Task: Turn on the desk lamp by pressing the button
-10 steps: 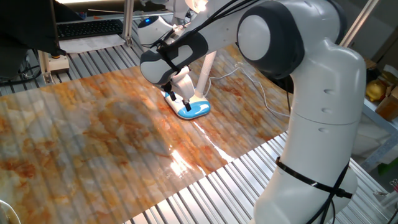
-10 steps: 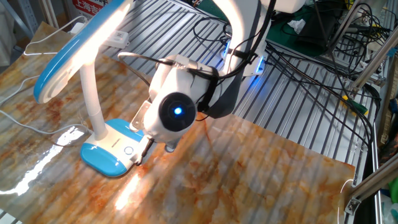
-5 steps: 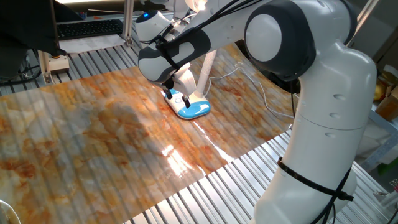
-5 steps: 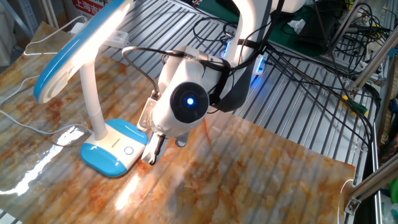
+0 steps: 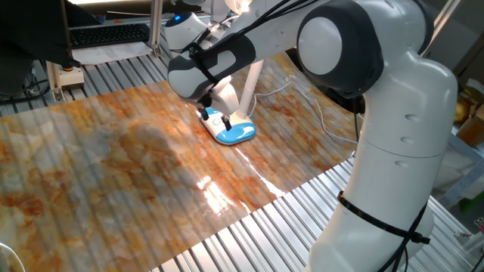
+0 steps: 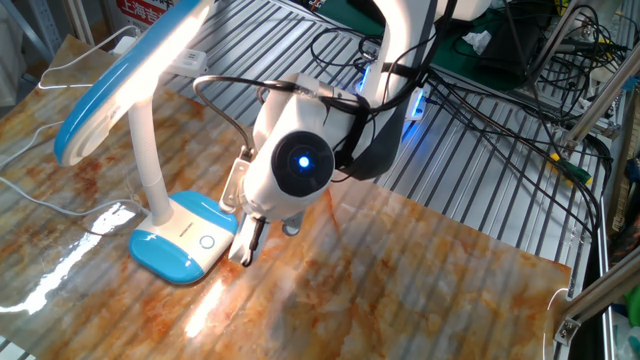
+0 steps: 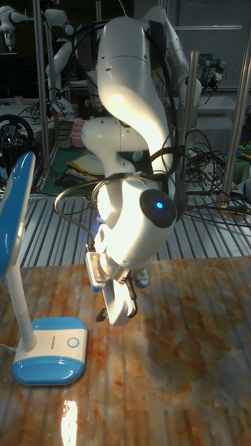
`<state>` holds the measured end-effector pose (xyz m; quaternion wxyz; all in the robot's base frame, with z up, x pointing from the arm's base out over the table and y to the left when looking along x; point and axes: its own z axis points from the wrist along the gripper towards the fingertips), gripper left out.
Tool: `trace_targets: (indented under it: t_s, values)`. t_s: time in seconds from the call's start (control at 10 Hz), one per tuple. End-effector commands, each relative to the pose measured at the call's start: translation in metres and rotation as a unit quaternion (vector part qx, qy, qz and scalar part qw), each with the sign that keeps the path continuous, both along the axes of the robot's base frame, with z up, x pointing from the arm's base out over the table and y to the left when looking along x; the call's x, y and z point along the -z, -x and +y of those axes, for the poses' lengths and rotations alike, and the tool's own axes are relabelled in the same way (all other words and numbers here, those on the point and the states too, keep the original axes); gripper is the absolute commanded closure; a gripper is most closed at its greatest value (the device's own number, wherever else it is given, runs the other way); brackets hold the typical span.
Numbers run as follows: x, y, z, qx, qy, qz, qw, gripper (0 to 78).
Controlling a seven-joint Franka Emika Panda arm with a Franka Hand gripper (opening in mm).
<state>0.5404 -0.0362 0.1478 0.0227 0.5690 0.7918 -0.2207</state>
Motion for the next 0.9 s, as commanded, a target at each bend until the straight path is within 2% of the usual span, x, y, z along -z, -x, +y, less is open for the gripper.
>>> trace_targets:
  t_s: [0.1,0.3,0.9]
  values:
    - [-0.0063,-0.0063,0.0002,-0.043,-0.019,0.006,0.9989,0.2]
    - [-0.0069,-0.0074,-0.0001,-0.069,-0.038,0.008,0.9968,0.2]
    - [-0.0072,-0.0086,0.0,-0.091,-0.044,0.016,0.9948,0.2]
